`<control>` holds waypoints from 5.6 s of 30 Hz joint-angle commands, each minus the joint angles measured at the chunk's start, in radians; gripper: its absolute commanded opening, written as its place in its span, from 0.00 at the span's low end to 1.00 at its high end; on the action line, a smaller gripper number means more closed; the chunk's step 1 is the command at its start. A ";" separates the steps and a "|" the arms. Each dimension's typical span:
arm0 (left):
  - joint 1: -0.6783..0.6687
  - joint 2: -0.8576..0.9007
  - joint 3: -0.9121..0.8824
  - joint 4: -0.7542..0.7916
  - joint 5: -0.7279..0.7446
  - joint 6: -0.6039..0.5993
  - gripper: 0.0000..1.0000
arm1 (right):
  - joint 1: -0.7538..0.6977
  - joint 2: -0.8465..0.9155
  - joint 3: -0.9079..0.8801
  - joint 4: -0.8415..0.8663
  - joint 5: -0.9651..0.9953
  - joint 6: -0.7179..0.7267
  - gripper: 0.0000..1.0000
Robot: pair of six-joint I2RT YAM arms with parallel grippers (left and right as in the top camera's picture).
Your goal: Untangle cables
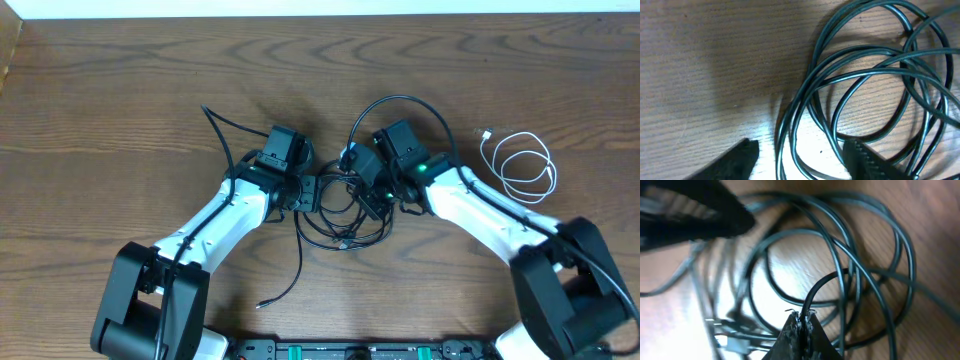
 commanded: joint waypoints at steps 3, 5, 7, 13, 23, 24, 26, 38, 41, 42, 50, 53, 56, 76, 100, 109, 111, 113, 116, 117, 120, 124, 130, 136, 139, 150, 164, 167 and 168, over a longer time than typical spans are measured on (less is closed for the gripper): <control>0.000 0.006 -0.013 -0.002 -0.014 0.004 0.48 | -0.014 -0.163 0.002 -0.014 -0.099 0.081 0.01; 0.000 0.005 -0.013 -0.002 -0.014 0.004 0.48 | -0.016 -0.206 0.002 -0.014 -0.103 0.129 0.01; 0.000 0.006 -0.013 -0.002 -0.014 0.004 0.48 | -0.016 -0.245 0.002 -0.014 -0.106 0.166 0.01; 0.000 0.006 -0.013 -0.002 -0.014 0.004 0.48 | -0.034 -0.332 0.002 0.018 -0.152 0.288 0.01; 0.000 0.006 -0.013 -0.002 -0.014 0.004 0.48 | -0.133 -0.356 0.002 0.094 -0.083 0.468 0.01; 0.000 0.006 -0.013 -0.003 -0.014 0.004 0.49 | -0.143 -0.356 0.002 0.072 -0.046 0.486 0.01; 0.000 0.006 -0.013 -0.002 -0.014 0.004 0.49 | -0.157 -0.354 0.002 0.026 0.004 0.512 0.01; 0.000 0.006 -0.013 -0.002 -0.014 0.004 0.24 | -0.180 -0.333 0.000 -0.274 0.374 0.594 0.01; 0.000 0.006 -0.013 -0.002 -0.014 0.004 0.25 | -0.179 -0.324 -0.002 -0.308 0.374 0.594 0.01; 0.000 0.006 -0.013 -0.002 -0.014 0.004 0.25 | -0.178 -0.322 -0.003 -0.319 0.374 0.594 0.01; 0.000 0.006 -0.013 -0.002 -0.014 0.004 0.32 | -0.177 -0.282 -0.008 -0.376 0.373 0.635 0.01; 0.000 0.006 -0.013 -0.002 -0.014 0.004 0.32 | -0.177 -0.249 -0.008 -0.394 0.373 0.639 0.01; 0.000 0.006 -0.013 -0.002 -0.014 0.004 0.32 | -0.172 -0.207 -0.009 -0.398 0.347 0.639 0.01; 0.000 0.006 -0.013 -0.005 -0.129 -0.030 0.08 | -0.097 0.058 -0.009 -0.311 0.241 0.675 0.01; 0.000 0.006 -0.013 -0.018 -0.208 -0.084 0.09 | -0.100 0.100 0.255 -0.515 0.266 0.686 0.86; 0.001 0.006 -0.013 -0.032 -0.298 -0.138 0.09 | -0.069 0.100 0.254 -0.246 0.209 0.702 0.86; 0.003 0.006 -0.013 -0.044 -0.328 -0.167 0.09 | -0.043 0.100 0.254 -0.204 0.166 0.702 0.86; 0.014 0.006 -0.013 -0.053 -0.333 -0.197 0.09 | -0.013 0.100 0.254 -0.176 0.156 0.702 0.86; 0.050 0.006 -0.013 -0.068 -0.332 -0.237 0.09 | 0.037 0.100 0.254 -0.146 0.157 0.702 0.88; 0.064 0.006 -0.013 -0.075 -0.332 -0.251 0.09 | 0.052 0.100 0.254 -0.138 0.158 0.703 0.88; 0.116 0.006 -0.013 -0.105 -0.332 -0.294 0.09 | 0.092 0.103 0.254 -0.113 0.172 0.739 0.89; 0.192 0.006 -0.013 -0.143 -0.332 -0.336 0.09 | 0.129 0.106 0.254 -0.095 0.217 0.856 0.90; 0.271 0.006 -0.013 -0.165 -0.293 -0.342 0.09 | 0.187 0.113 0.245 -0.016 0.214 0.908 0.91; 0.272 0.006 -0.013 -0.165 -0.293 -0.342 0.09 | 0.237 0.113 0.242 -0.003 0.289 0.908 0.99; 0.272 0.006 -0.013 -0.165 -0.293 -0.342 0.09 | 0.220 0.113 0.242 -0.027 0.349 0.908 0.99; 0.272 0.006 -0.013 -0.164 -0.294 -0.342 0.09 | 0.060 0.105 0.254 -0.140 0.231 0.923 0.99; 0.272 0.006 -0.013 -0.156 -0.293 -0.342 0.09 | 0.106 0.012 0.314 -0.130 0.296 0.897 0.94; 0.272 0.006 -0.013 -0.156 -0.293 -0.342 0.09 | 0.148 0.039 0.314 -0.100 0.296 0.901 0.95; 0.272 0.006 -0.013 -0.156 -0.293 -0.342 0.09 | 0.160 0.052 0.314 -0.090 0.300 0.901 0.96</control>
